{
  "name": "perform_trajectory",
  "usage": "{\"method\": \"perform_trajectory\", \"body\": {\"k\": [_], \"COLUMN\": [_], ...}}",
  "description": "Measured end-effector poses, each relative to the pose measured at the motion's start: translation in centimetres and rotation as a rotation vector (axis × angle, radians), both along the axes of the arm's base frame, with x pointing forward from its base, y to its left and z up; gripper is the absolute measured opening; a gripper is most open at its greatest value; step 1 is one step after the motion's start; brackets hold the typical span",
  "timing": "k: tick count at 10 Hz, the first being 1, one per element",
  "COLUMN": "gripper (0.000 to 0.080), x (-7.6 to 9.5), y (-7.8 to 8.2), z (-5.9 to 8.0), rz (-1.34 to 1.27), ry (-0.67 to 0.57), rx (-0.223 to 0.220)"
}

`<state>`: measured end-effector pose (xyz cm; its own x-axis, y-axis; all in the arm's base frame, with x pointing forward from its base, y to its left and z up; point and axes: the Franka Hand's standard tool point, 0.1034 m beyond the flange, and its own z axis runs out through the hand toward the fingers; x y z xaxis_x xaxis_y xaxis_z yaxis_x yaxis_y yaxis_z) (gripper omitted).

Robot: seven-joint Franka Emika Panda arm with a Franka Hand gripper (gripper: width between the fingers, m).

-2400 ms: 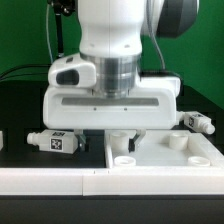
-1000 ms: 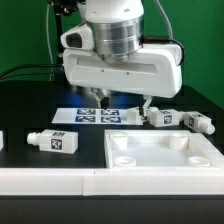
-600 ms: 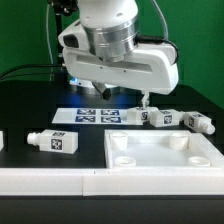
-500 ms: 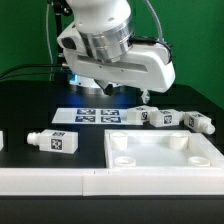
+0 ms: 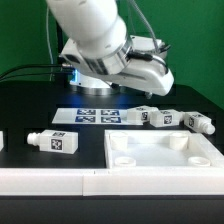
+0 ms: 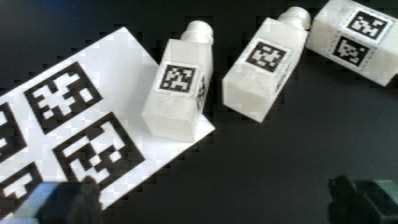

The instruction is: Assemble one leg

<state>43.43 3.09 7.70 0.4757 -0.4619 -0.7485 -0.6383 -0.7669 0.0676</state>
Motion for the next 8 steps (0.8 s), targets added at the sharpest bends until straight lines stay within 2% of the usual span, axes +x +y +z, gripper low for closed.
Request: {"method": "perform_trajectory", "body": {"k": [1, 2, 3, 5, 6, 8], "gripper": [0.0649, 0.0649, 0.0649, 0.0649, 0.0649, 0.0649], "x": [0.1, -1.2, -3.0, -5.4, -5.2, -5.2], "y": [0.0, -0.2, -0.1, 1.7, 2.2, 2.2], "z": [-0.2, -1.1, -1.8, -2.1, -2.0, -2.0], "rz": [-0.008, -0.073, -0.088, -0.134, -0.124, -0.121], "ry": [-0.007, 0.009, 0.022, 0.05, 0.05, 0.047], "rx": [-0.002, 0.003, -0.014, -0.042, -0.05, -0.046]}}
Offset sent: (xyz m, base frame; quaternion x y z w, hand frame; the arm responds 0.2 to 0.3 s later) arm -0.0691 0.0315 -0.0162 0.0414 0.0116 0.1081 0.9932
